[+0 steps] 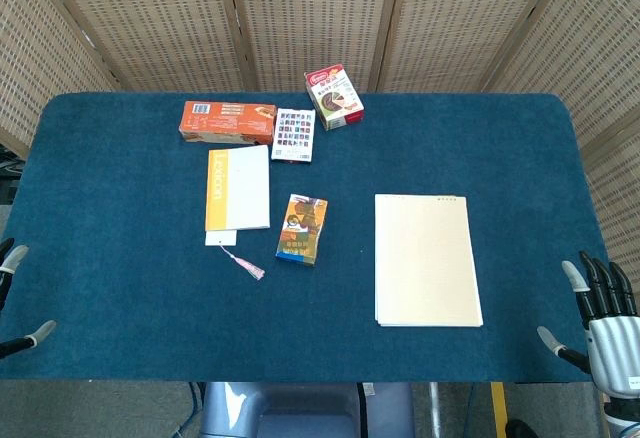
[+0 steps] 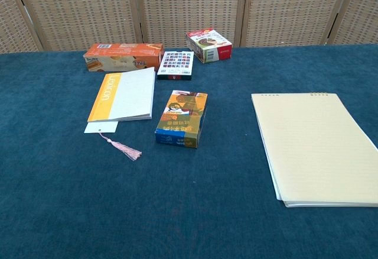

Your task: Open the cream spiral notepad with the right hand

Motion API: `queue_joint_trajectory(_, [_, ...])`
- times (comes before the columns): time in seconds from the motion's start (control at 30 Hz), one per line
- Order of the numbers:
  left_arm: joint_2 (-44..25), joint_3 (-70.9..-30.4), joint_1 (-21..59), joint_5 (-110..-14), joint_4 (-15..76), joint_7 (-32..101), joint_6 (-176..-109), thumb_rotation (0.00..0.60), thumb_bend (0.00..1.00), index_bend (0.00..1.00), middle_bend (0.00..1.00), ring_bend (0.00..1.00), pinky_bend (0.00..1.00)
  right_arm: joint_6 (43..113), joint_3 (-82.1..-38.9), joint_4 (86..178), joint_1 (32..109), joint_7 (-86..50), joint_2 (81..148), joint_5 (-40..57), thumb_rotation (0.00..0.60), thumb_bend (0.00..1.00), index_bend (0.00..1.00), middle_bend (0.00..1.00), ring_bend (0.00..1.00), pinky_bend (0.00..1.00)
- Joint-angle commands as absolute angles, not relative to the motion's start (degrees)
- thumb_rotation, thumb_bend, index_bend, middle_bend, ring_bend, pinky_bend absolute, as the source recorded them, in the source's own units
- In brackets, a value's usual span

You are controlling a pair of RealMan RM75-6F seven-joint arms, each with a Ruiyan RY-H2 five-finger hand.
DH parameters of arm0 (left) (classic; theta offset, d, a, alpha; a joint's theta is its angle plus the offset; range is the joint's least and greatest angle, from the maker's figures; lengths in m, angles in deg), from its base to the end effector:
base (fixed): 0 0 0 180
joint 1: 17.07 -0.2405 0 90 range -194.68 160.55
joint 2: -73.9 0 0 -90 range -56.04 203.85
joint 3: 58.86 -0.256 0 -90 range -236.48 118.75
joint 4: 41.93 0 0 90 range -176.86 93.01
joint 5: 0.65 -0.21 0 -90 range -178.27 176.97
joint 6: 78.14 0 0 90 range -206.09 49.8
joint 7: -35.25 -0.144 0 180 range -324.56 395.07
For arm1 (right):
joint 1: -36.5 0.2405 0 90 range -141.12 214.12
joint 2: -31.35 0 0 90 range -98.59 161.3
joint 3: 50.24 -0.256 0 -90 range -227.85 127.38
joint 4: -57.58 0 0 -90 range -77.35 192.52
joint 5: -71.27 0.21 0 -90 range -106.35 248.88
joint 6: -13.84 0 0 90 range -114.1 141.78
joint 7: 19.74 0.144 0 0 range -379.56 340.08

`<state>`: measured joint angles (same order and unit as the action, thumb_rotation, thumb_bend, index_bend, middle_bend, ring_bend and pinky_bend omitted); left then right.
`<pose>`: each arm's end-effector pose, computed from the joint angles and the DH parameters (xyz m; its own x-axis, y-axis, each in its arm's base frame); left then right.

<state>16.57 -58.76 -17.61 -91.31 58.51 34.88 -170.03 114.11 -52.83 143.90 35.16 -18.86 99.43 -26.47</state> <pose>-0.2928 0.1415 0.1883 0.3840 -0.0312 0.9228 0.9232 -0.0029 -0.3843 -0.3009 -0.1416 0.1677 0.3914 0.2098 0.8960 -0.9003 -0.1140 0.4200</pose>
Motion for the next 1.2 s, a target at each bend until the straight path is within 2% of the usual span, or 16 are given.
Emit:
queue_joint_trajectory(0.03, [16.6, -58.8, -17.6, -91.3, 58.6, 35.0, -169.9, 0.6, 0.0, 0.0, 0.0, 0.0, 0.0, 114.1, -52.8, 143.9, 35.2, -18.8, 99.5, -26.5, 0.6, 0.0, 0.0, 0.0, 0.0, 0.0])
queue_joint_trajectory(0.43, [17.0, -59.0, -17.7, -91.9, 58.6, 35.7, -170.0, 0.6, 0.0, 0.0, 0.0, 0.0, 0.0, 112.6, -51.6, 144.6, 35.7, -16.4, 98.3, -27.6, 0.6, 0.0, 0.0, 0.0, 0.0, 0.0])
queue_joint_trajectory(0.6, [17.0, -59.0, -17.7, -91.4, 58.8, 35.7, -169.7, 0.6, 0.0, 0.0, 0.0, 0.0, 0.0, 108.3, -49.0, 144.8, 38.9, -15.8, 97.3, -33.3, 0.6, 0.01, 0.0, 0.0, 0.0, 0.0])
queue_joint_trajectory(0.73, [16.9, -59.1, -17.9, -91.9, 59.0, 35.4, -170.1, 0.6, 0.0, 0.0, 0.0, 0.0, 0.0, 104.2, -47.3, 145.4, 42.3, -13.9, 95.8, -37.3, 0.6, 0.18, 0.0, 0.0, 0.0, 0.0])
queue_joint_trajectory(0.83, [16.8, -59.3, -18.0, -92.2, 58.9, 35.2, -170.2, 0.6, 0.0, 0.0, 0.0, 0.0, 0.0, 101.9, -47.0, 144.8, 44.1, -16.9, 96.0, -39.6, 0.6, 0.27, 0.0, 0.0, 0.0, 0.0])
queue_joint_trajectory(0.93, [17.0, -59.2, -18.0, -92.0, 59.1, 35.6, -170.1, 0.6, 0.0, 0.0, 0.0, 0.0, 0.0, 99.1, -46.8, 144.1, 45.8, -20.7, 97.5, -40.9, 0.6, 0.4, 0.0, 0.0, 0.0, 0.0])
queue_joint_trajectory(1.2, [17.4, -59.1, -18.0, -91.8, 58.8, 36.8, -170.1, 0.6, 0.0, 0.0, 0.0, 0.0, 0.0, 89.2, -46.7, 142.3, 49.4, -29.2, 102.2, -39.4, 0.6, 0.41, 0.01, 0.0, 0.0, 0.0])
